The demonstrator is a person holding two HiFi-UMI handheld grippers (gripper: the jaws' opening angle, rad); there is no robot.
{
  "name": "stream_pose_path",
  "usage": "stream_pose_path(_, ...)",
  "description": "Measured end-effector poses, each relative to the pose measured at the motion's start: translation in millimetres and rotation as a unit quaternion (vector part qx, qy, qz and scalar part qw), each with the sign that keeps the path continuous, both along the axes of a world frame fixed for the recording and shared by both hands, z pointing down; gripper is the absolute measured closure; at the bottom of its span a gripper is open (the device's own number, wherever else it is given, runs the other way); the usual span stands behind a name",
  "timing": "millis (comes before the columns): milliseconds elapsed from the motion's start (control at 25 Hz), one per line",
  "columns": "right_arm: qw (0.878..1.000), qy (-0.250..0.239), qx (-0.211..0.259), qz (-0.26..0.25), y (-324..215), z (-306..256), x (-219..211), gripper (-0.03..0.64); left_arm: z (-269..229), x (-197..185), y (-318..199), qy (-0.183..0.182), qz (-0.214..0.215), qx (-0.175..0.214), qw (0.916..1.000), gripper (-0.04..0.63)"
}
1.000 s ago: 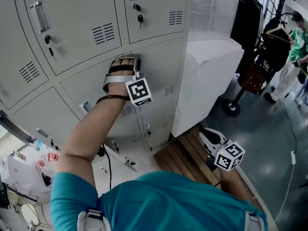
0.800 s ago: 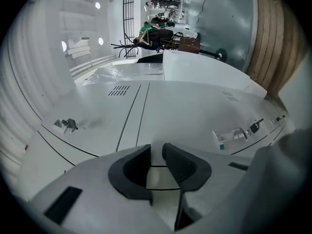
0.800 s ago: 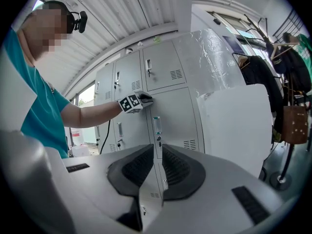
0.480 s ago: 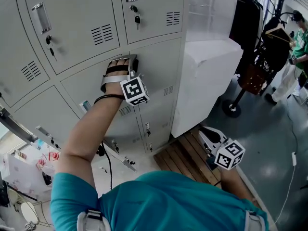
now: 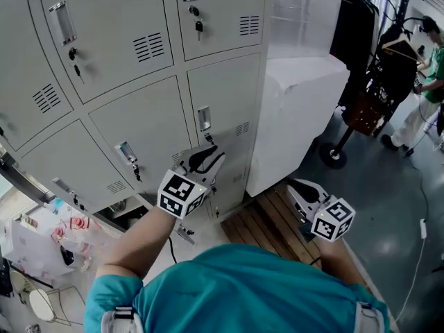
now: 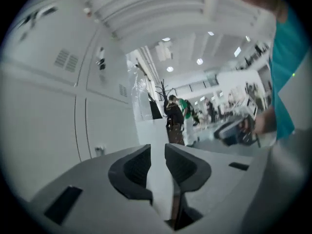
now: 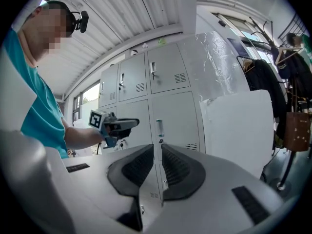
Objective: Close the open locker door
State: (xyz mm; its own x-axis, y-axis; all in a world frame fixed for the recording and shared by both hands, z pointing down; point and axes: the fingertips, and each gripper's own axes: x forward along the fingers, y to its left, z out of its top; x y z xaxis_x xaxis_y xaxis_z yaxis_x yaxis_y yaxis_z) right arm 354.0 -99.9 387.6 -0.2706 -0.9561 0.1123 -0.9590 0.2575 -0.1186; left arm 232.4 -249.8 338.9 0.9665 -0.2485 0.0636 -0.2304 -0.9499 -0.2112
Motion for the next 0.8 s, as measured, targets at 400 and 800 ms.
stream_pose_path(400, 1.000, 0.002, -0.002, -0.011, 5.1, 1.7, -0.1, 0.578, 78.8, -43.5, 22.8, 0.064, -0.021, -0.185, 0.9804, 0.592)
stream_pose_path(800, 0.996, -0.001, -0.012, -0.089, -18.1, 6.2, -17.6, 0.578, 155.4, -90.6, 29.2, -0.072, -0.166, -0.137, 0.9739, 0.592)
